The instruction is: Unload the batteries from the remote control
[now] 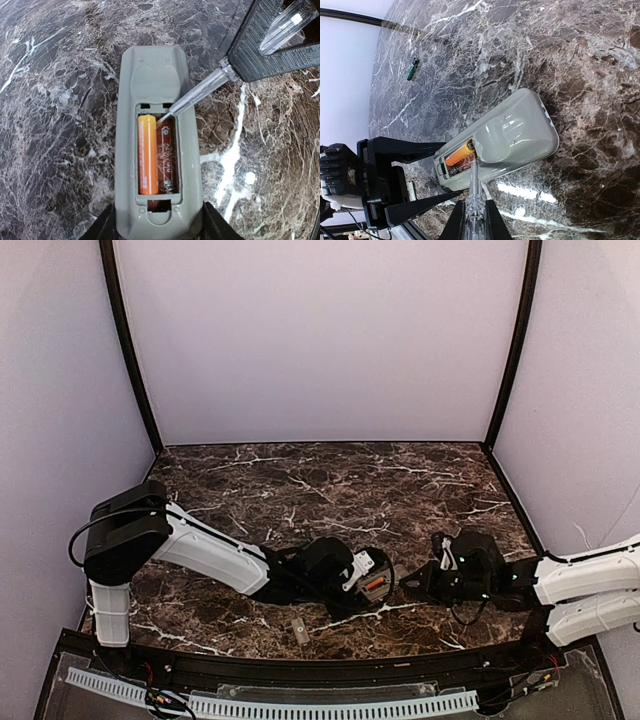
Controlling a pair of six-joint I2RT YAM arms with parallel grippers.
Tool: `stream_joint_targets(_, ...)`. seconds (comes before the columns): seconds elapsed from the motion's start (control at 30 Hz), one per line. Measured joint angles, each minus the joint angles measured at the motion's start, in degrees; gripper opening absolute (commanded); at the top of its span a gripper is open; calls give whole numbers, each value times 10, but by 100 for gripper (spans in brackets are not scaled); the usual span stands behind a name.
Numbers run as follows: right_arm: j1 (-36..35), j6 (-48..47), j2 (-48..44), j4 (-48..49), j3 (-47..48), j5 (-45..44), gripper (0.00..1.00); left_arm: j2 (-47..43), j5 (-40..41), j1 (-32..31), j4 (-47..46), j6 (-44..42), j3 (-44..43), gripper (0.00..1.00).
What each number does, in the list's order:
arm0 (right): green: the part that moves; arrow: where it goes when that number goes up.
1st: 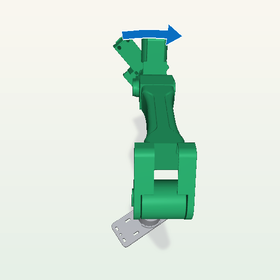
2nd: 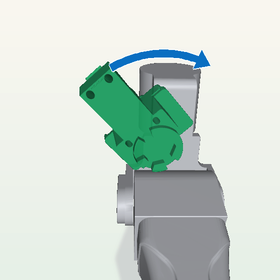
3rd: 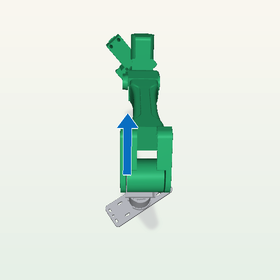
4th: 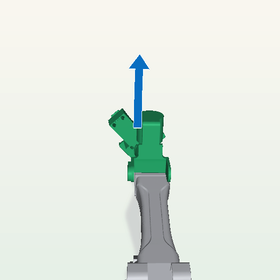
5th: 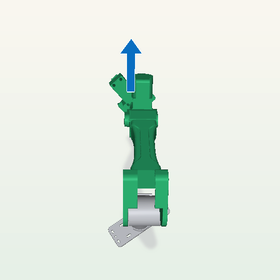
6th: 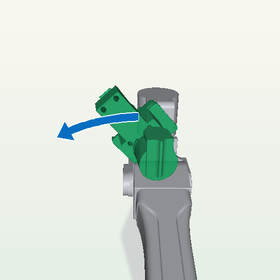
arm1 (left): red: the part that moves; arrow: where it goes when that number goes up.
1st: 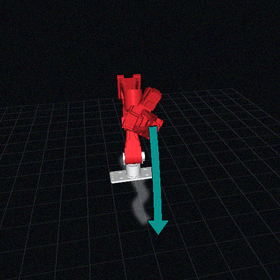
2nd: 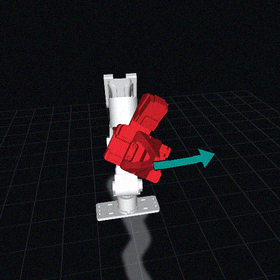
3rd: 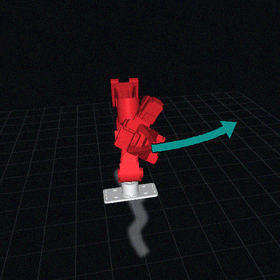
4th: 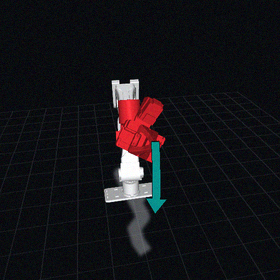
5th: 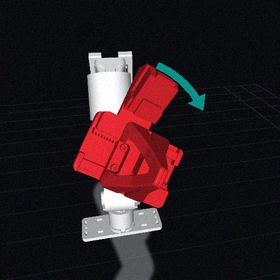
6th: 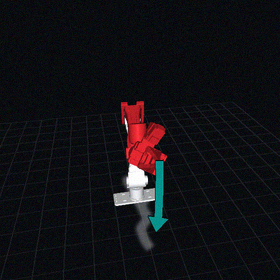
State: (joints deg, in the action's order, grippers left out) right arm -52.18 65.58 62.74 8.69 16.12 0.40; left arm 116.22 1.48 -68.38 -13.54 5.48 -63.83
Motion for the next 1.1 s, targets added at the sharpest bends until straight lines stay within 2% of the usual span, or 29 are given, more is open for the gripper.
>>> stream_joint_targets(0.23, 0, -20, -3, 99, -53, -2, 0, 5, -2, 0, 1, -1, -8, 0)
stream_joint_targets(1.1, 1, -181, -2, 42, -17, -5, 0, 18, -8, 5, 25, -22, -35, 0)
